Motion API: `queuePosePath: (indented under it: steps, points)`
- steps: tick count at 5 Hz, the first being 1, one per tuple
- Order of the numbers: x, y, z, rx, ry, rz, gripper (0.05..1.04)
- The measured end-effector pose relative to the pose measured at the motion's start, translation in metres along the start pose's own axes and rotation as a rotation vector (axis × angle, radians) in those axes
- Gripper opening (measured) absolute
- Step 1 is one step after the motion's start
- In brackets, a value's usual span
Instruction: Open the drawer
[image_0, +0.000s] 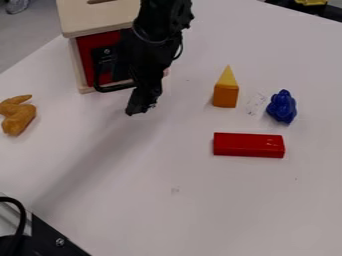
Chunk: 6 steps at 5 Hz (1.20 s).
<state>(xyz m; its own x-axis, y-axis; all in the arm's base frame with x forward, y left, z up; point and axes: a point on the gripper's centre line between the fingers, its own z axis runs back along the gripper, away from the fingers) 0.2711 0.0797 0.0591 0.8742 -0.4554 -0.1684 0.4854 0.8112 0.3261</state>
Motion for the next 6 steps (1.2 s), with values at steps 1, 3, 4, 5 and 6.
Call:
queuePosePath:
  steps: [1, 3, 4, 5, 6]
  points:
    - [0.012, 0.007, -0.009, -0.006, -0.079, -0.083, 0.999]
    - [0.041, 0.017, -0.023, -0.039, -0.269, -0.255, 0.999]
    - [0.043, 0.023, -0.031, -0.059, -0.296, -0.258, 0.950]
    - [0.042, 0.026, -0.034, -0.051, -0.292, -0.248, 0.665]
    - [0.041, 0.024, -0.034, -0.063, -0.291, -0.232, 0.365]
